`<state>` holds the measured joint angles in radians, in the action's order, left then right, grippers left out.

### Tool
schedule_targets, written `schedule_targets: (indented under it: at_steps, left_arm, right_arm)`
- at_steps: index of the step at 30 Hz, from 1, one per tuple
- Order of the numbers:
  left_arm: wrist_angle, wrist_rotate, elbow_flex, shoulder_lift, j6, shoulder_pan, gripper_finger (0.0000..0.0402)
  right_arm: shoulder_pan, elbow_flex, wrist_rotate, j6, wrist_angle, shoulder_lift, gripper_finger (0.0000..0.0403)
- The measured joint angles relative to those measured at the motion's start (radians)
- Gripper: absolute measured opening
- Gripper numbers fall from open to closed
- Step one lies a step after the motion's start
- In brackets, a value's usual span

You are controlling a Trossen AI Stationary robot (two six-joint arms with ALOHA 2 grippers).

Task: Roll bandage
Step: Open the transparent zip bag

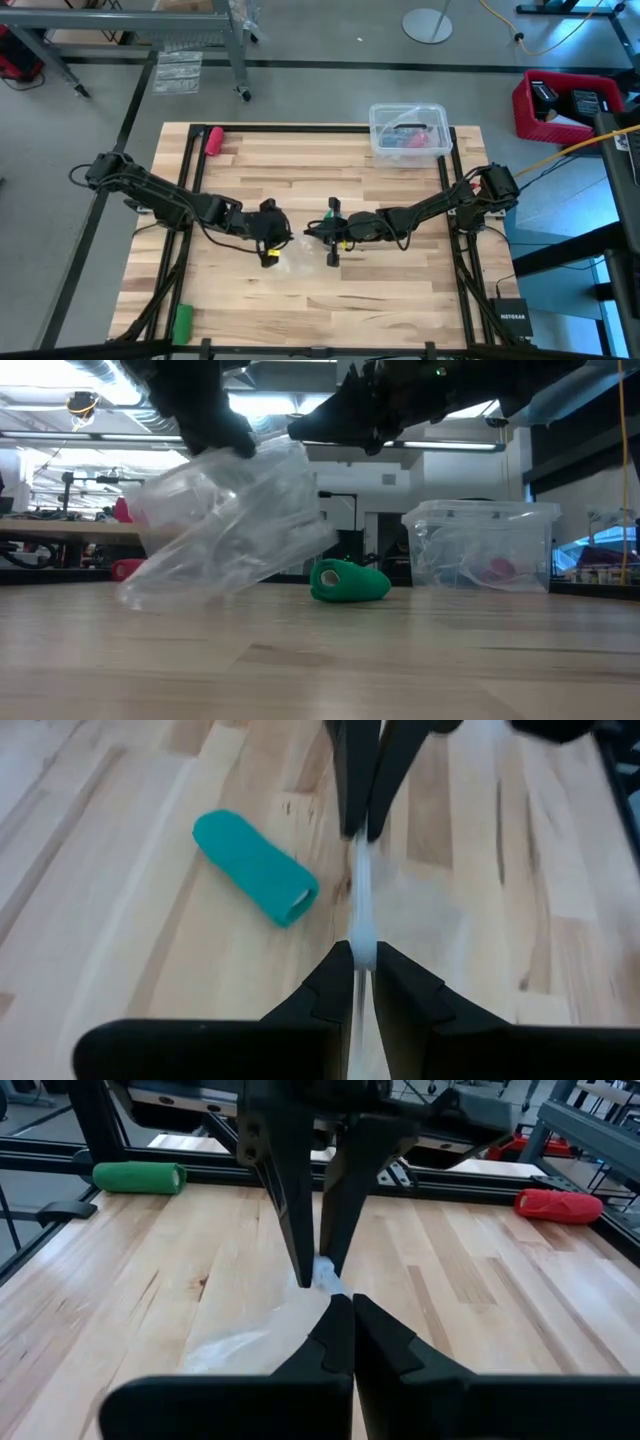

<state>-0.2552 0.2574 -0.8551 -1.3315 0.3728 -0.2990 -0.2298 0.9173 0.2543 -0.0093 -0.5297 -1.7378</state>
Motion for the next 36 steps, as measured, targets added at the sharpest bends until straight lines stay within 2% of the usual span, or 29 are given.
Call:
schedule_targets:
  at_steps: [15, 26, 36]
  left_arm:
    - [-0.186, -0.015, 0.0, 0.0, 0.098, -0.048, 0.0029]
    - [-0.395, -0.036, 0.001, 0.0, 0.22, -0.085, 0.0029]
    - [-0.415, -0.091, 0.002, 0.0, 0.264, -0.098, 0.0035]
  right_arm:
    - [0.0, 0.0, -0.003, 0.0, 0.001, 0.0, 0.0]
    - [0.001, 0.0, -0.01, 0.0, 0.001, 0.0, 0.0]
    - [0.001, 0.0, -0.011, 0.0, 0.001, 0.0, 0.0]
